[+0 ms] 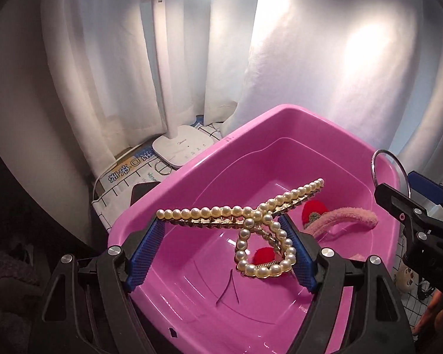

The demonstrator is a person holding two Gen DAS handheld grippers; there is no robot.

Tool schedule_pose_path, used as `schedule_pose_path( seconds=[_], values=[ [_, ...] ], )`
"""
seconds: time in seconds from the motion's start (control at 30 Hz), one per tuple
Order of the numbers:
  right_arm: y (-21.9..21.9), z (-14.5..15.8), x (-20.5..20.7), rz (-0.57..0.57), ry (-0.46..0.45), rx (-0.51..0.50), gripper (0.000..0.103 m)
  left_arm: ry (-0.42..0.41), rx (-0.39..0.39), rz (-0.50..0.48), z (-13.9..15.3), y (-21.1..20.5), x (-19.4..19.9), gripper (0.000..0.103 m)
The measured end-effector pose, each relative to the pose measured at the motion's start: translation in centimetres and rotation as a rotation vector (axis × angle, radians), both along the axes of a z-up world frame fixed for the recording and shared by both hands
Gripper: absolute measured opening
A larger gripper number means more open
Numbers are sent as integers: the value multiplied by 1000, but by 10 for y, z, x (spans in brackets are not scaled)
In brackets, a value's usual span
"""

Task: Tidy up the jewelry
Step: 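Lower pearl clip and ring into the pink tub and open both tools, then withdraw both tools from the tub toward the black lanyard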

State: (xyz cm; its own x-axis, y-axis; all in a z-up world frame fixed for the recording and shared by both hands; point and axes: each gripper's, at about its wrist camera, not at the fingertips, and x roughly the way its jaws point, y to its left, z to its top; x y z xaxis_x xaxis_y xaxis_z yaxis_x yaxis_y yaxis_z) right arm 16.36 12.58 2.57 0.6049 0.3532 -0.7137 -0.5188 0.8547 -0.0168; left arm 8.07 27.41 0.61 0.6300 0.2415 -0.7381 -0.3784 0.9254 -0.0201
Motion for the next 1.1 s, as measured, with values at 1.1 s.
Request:
schedule_pose_path(
  seconds=[1.1],
  values=[
    [12,-31,28,-126,156,-47,72,68,-82,21,-25,23,0,90]
  ],
)
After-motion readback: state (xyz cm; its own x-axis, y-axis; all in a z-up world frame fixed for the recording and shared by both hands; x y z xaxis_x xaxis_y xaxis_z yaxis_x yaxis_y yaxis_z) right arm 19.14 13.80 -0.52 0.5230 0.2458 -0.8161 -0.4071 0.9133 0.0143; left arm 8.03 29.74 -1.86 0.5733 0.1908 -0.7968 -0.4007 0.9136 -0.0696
